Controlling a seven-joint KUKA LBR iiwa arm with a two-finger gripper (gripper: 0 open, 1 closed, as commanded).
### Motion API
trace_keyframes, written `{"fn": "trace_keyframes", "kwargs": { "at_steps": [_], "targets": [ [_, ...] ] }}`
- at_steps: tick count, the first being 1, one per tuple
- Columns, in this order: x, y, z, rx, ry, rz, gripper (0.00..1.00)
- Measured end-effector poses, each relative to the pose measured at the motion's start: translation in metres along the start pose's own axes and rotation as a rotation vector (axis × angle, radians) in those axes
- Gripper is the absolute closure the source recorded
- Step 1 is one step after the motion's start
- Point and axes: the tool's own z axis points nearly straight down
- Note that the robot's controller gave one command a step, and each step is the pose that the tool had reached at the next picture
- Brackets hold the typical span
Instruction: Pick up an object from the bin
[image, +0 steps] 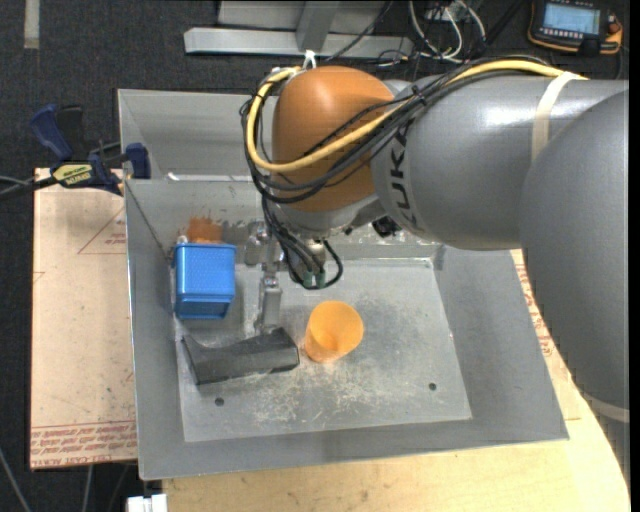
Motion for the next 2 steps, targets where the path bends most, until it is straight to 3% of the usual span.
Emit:
{"fn": "trace_keyframes", "kwargs": {
  "at_steps": [1,2],
  "targets": [
    [-0.002,-0.001,-0.005,-0.001,-0.008,0.003,0.0],
    [0.025,-0.001,0.042,-0.002,-0.011,-0.043,0.0]
  ]
}}
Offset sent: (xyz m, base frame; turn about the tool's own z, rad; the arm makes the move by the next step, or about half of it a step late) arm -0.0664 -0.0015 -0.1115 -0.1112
